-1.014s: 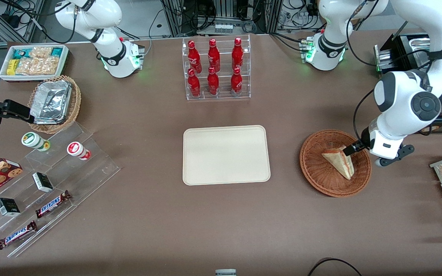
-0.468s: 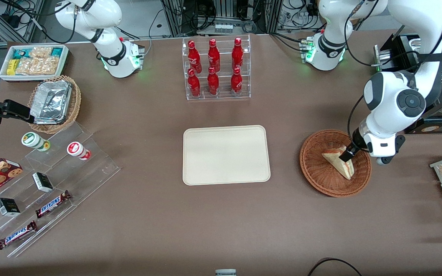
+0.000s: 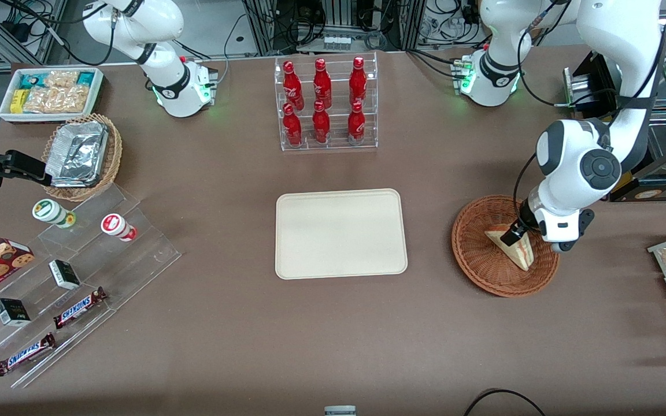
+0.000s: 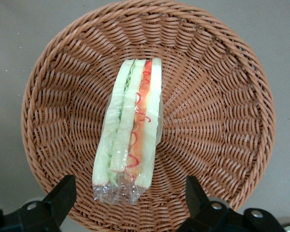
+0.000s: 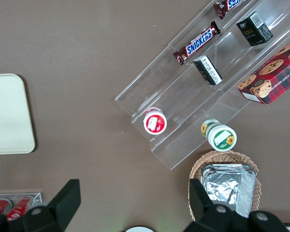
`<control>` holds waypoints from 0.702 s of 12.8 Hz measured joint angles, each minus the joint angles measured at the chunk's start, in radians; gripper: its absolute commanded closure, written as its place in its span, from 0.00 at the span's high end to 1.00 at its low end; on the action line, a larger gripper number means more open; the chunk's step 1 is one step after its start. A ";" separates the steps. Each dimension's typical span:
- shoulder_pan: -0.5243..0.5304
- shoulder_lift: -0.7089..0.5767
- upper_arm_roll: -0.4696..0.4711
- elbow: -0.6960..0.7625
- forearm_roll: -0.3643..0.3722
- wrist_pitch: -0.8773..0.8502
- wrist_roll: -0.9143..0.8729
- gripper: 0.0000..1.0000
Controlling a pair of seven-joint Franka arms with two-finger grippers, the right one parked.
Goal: Place sandwich from basket to tray
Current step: 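Close the left gripper on the sandwich and lift it from the basket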
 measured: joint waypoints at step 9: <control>0.003 0.044 0.003 0.000 0.037 0.029 0.007 1.00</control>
